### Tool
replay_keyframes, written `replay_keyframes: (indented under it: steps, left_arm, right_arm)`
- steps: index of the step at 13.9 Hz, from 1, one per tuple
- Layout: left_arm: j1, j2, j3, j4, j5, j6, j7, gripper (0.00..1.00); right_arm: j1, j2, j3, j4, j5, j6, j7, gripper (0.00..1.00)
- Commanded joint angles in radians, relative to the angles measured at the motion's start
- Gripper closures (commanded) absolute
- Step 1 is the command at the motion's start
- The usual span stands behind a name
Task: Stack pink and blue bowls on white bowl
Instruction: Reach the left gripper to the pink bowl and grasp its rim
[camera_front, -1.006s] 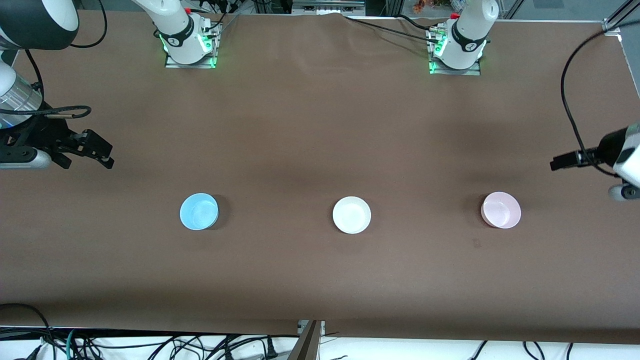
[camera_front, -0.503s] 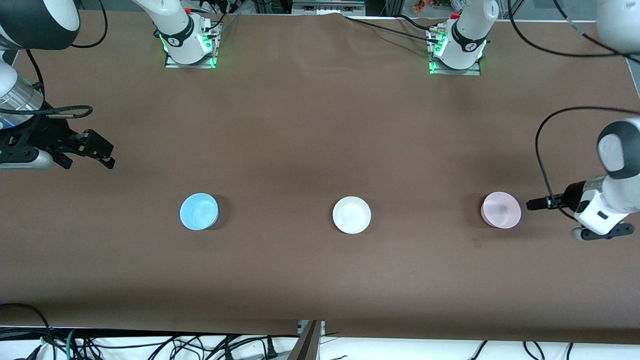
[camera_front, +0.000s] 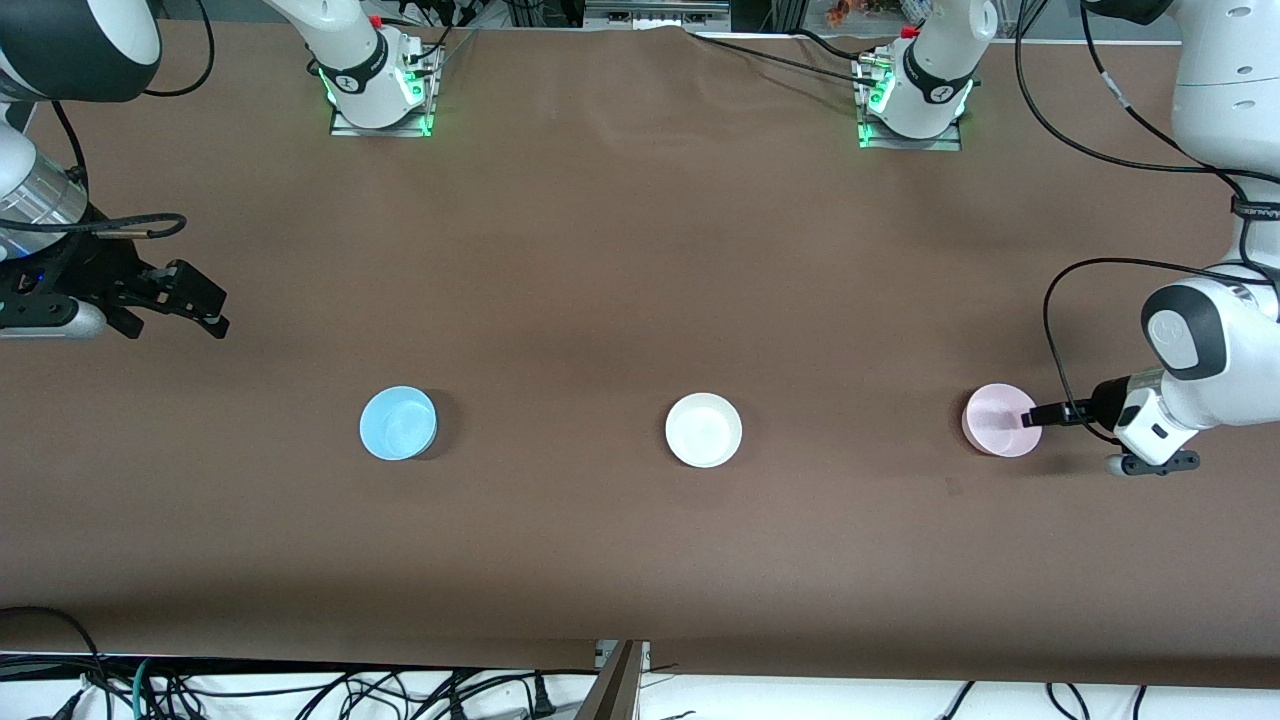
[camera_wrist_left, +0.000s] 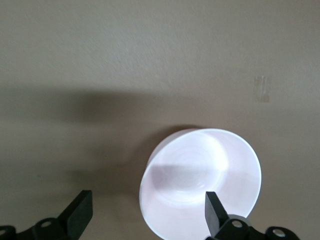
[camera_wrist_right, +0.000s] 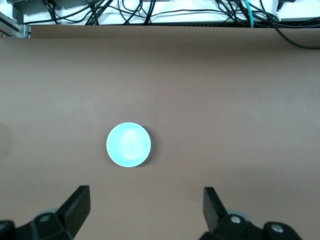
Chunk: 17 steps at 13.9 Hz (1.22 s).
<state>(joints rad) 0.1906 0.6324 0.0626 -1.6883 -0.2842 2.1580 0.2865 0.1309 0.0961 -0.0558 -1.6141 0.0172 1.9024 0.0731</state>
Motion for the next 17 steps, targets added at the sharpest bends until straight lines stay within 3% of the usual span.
replay_keyframes:
  steps: [1, 4, 9, 14, 17]
  left_arm:
    - [-0.002, -0.02, 0.0, -0.063, -0.042, 0.049, 0.045, 0.09]
    - [-0.01, -0.022, 0.002, -0.074, -0.041, 0.065, 0.045, 0.28]
    - [-0.011, -0.023, 0.0, -0.074, -0.039, 0.059, 0.045, 0.97]
    - [-0.011, -0.026, -0.001, -0.064, -0.039, 0.051, 0.042, 1.0]
    - [-0.06, -0.04, -0.006, -0.001, -0.044, -0.015, 0.007, 1.0]
  right_arm:
    - [-0.01, 0.013, 0.005, 0.026, -0.016, -0.009, -0.004, 0.0]
    - [-0.01, 0.017, 0.005, 0.026, -0.016, -0.009, -0.004, 0.0]
    - [-0.011, 0.019, 0.005, 0.026, -0.016, -0.008, -0.006, 0.0]
    - [-0.02, 0.024, 0.004, 0.026, -0.01, -0.017, -0.012, 0.0]
    - [-0.02, 0.028, 0.004, 0.023, -0.007, -0.042, 0.001, 0.0]
